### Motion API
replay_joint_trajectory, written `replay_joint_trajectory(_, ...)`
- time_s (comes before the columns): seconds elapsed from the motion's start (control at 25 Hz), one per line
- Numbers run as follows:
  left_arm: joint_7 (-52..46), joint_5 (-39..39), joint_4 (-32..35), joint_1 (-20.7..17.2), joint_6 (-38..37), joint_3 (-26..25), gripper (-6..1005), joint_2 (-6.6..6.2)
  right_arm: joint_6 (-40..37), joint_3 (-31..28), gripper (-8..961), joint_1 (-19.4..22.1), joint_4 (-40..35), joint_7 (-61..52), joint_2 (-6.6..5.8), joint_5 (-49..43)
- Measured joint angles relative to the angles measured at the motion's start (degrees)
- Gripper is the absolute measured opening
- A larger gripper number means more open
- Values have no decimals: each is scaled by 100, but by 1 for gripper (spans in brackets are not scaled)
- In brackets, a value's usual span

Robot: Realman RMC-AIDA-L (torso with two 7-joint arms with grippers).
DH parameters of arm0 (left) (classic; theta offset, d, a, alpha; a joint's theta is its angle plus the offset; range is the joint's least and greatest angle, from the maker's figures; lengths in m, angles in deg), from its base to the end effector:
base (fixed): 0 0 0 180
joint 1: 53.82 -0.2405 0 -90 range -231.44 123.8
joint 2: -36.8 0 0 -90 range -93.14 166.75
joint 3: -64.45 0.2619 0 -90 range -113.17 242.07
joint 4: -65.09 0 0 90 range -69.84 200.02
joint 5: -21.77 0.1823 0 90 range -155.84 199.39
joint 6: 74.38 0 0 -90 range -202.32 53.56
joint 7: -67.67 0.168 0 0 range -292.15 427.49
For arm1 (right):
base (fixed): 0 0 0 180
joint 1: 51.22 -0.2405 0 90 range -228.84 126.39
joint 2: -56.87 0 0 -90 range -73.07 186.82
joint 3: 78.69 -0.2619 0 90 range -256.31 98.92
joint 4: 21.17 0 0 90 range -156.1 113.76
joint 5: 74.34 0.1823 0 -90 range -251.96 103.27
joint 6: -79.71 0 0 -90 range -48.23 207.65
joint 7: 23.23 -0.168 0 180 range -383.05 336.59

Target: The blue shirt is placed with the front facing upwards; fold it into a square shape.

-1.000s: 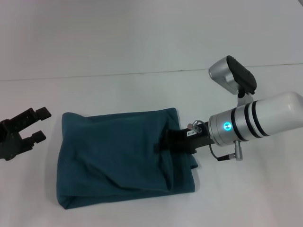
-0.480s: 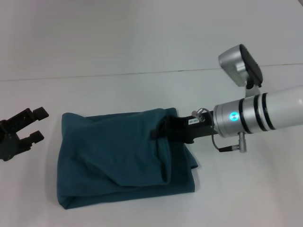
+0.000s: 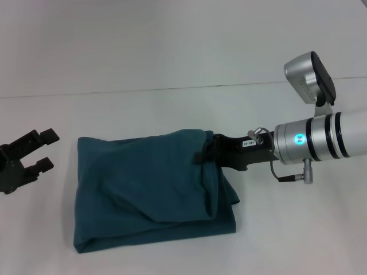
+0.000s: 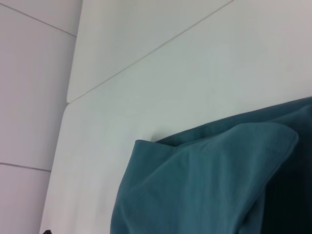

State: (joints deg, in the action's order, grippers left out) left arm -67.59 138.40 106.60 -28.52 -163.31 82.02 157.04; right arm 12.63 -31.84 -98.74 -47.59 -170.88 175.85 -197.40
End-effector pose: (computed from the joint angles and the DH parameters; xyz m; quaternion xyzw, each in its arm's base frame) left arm -0.2905 0.3179 0.0292 -0.6183 -0.6676 -0.3991 0.1130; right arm 0.2007 0.3879 -0.0741 -0.7217 0.6685 0.1661 0.0682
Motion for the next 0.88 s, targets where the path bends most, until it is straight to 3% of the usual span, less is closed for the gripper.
replay_joint_trajectory(0.52, 0, 0, -12, -13, 8, 1, 952, 0, 223, 67, 50, 163, 67, -23, -27, -128)
replay_joint_trajectory(0.88, 14, 0, -11, -42, 13, 1, 952, 0, 263, 232, 57, 118, 62, 27, -119, -132)
